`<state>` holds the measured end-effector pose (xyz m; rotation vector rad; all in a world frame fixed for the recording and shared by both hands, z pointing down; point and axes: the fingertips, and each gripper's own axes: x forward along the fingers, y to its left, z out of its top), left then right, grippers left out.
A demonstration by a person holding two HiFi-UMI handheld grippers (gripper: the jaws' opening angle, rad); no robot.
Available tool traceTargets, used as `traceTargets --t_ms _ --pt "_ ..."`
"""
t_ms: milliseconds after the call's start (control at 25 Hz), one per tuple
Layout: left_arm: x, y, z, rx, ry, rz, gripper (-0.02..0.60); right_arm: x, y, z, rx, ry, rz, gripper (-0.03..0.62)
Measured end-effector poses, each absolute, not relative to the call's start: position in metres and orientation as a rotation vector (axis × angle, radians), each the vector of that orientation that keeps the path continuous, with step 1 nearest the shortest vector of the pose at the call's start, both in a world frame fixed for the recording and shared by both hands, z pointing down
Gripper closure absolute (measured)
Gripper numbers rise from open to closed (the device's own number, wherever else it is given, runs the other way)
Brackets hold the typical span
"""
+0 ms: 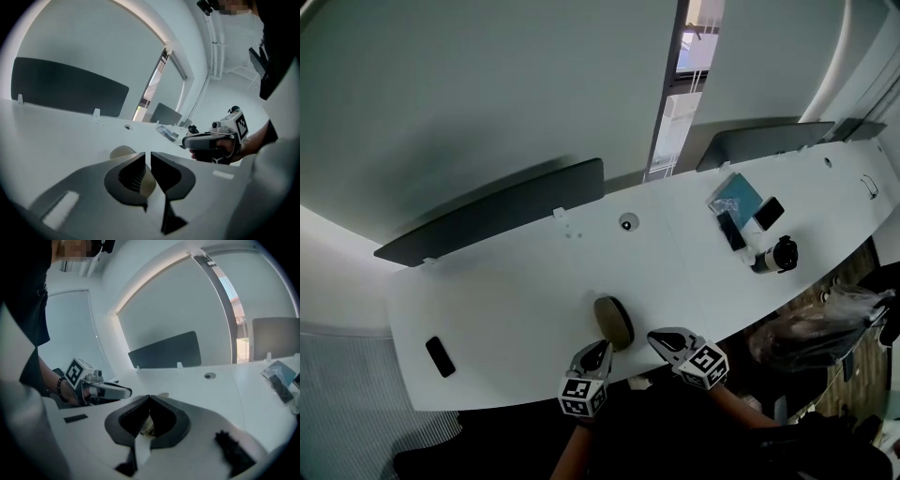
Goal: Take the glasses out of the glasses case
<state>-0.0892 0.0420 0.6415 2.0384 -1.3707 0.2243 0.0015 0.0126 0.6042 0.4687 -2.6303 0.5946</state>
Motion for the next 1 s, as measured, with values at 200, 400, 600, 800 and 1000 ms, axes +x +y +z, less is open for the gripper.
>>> traceTargets --t_ms 200,400,600,800,1000 --pt "-0.095 0.020 0.684 1.887 -1.281 0.257 0.398 -0.007 0.001 0.619 0.476 -2.600 0.627 0.585" --pt "-0.105 -0.007 0.701 1.643 -1.326 0.221 0.216 -0.007 -0.015 0.644 0.383 -2.538 0.415 0.585" --pt "-0.092 -0.022 0.718 1.477 -1.281 0.224 0.147 -0.022 -0.015 0.675 0.176 -2.484 0.163 0.585" --pt "-0.087 -0.034 0.730 1.418 -1.345 0.302 0.132 -0.031 -0.006 0.699 -0.011 -2.455 0.085 0.585" --pt "-0.091 -0.032 0.739 1.415 -1.375 0.428 0.146 -0.041 0.013 0.708 -0.206 -2.428 0.023 0.585"
